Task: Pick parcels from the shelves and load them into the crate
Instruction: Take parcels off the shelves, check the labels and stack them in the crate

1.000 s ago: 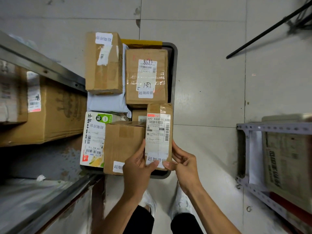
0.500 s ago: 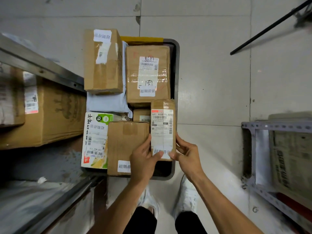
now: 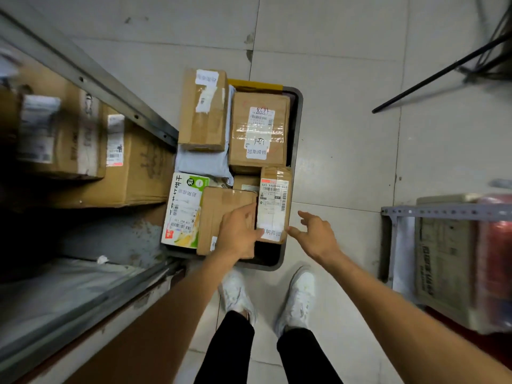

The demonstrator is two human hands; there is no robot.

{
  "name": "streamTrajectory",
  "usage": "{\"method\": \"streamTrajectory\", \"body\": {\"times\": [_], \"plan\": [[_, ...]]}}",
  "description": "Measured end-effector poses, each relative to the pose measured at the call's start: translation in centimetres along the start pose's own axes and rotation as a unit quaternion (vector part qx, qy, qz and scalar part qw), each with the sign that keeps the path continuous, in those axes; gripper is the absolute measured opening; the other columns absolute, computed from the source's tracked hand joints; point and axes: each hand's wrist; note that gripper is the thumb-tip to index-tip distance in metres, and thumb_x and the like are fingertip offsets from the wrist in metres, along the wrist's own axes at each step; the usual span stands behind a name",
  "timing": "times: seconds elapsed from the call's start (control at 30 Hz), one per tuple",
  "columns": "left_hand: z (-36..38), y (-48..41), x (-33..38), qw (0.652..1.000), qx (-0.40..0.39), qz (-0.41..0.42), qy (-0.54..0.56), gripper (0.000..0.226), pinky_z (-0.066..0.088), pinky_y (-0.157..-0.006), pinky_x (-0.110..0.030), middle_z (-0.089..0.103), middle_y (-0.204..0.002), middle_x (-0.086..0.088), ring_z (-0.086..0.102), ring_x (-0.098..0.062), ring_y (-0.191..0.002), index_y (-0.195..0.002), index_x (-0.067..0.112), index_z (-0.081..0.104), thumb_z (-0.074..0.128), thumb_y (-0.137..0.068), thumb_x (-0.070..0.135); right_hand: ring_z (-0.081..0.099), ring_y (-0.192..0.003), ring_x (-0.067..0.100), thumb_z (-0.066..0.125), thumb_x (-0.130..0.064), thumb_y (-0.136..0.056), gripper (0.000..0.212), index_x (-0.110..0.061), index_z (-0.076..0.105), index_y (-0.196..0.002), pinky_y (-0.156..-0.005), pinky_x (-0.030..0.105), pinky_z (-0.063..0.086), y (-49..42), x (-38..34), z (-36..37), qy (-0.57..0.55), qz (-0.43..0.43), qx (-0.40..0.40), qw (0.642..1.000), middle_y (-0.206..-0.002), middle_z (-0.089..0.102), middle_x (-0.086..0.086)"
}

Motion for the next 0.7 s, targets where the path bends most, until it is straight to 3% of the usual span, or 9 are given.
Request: {"method": "streamTrajectory", "body": {"times": [0.07,0.13,0.23,0.37,0.47,0.6,0.7], "plan": [[-2.5,2.2,2.9,0.998,-0.006,-0.013,-0.062,0.066,0.040,-0.104,-0.024,0.059,-0.133,-0.004,0.055,-0.021,-0.121,-0.136,0.014,0.054,0.080,-0.076,0.011,0.049,-0.130,0.030,0.063,-0.040,-0.091,0.064,-0.011,0.042,-0.144,-0.105,0.039,0.040,3.0,-2.2,-3.7,0.082,-0.036,-0.026,0.996,-0.145,0.049,0.011],[-5.3,5.0,6.2,0.995,-0.005,-0.015,-0.099,0.062,0.044,-0.104,-0.035,0.060,-0.130,-0.005,0.057,-0.022,-0.118,-0.132,0.015,0.057,0.081,-0.075,0.017,0.051,-0.127,0.031,0.063,-0.040,-0.091,0.063,-0.010,0.045,-0.143,-0.102,0.038,0.042,6.2,-4.9,-7.5,0.145,-0.066,-0.043,0.986,-0.142,0.051,0.013],[-9.5,10.3,11.1,0.987,0.009,0.014,-0.159,0.047,0.049,-0.096,-0.037,0.065,-0.119,-0.004,0.060,-0.022,-0.111,-0.118,0.019,0.065,0.081,-0.074,0.023,0.054,-0.123,0.030,0.065,-0.041,-0.089,0.062,-0.010,0.048,-0.139,-0.098,0.036,0.043,11.6,-9.3,-12.7,0.238,-0.125,-0.060,0.961,-0.138,0.054,0.013],[-14.6,18.1,16.8,0.979,0.040,0.039,-0.194,0.033,0.050,-0.091,-0.037,0.065,-0.108,-0.004,0.059,-0.021,-0.106,-0.103,0.017,0.067,0.080,-0.073,0.025,0.055,-0.119,0.030,0.068,-0.040,-0.086,0.059,-0.014,0.051,-0.136,-0.097,0.037,0.044,18.7,-15.6,-17.9,0.377,-0.197,-0.074,0.902,-0.134,0.058,0.011],[-18.6,24.8,20.3,0.976,0.078,0.042,-0.197,0.028,0.050,-0.086,-0.032,0.067,-0.106,-0.003,0.060,-0.020,-0.103,-0.100,0.017,0.069,0.079,-0.075,0.024,0.054,-0.121,0.027,0.071,-0.039,-0.083,0.059,-0.017,0.052,-0.134,-0.096,0.033,0.045,24.7,-20.0,-20.2,0.443,-0.250,-0.066,0.858,-0.134,0.057,0.006],[-23.4,34.1,23.4,0.965,0.148,0.054,-0.211,0.030,0.052,-0.080,-0.031,0.072,-0.101,-0.006,0.065,-0.022,-0.098,-0.101,0.012,0.073,0.080,-0.074,0.023,0.056,-0.116,0.029,0.072,-0.037,-0.081,0.059,-0.016,0.054,-0.132,-0.084,0.028,0.042,33.2,-24.7,-21.4,0.497,-0.315,-0.034,0.808,-0.129,0.060,0.008],[-25.4,42.1,23.4,0.951,0.223,0.053,-0.206,0.030,0.049,-0.076,-0.028,0.071,-0.102,-0.003,0.064,-0.021,-0.097,-0.099,0.020,0.072,0.079,-0.072,0.029,0.058,-0.111,0.028,0.072,-0.040,-0.081,0.059,-0.014,0.055,-0.132,-0.080,0.027,0.043,40.1,-26.6,-21.2,0.526,-0.360,-0.017,0.771,-0.125,0.062,0.010]]}}
Point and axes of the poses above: each hand's wrist, its own y-axis away from the middle knuckle, its own z-axis out of the palm, x = y × z
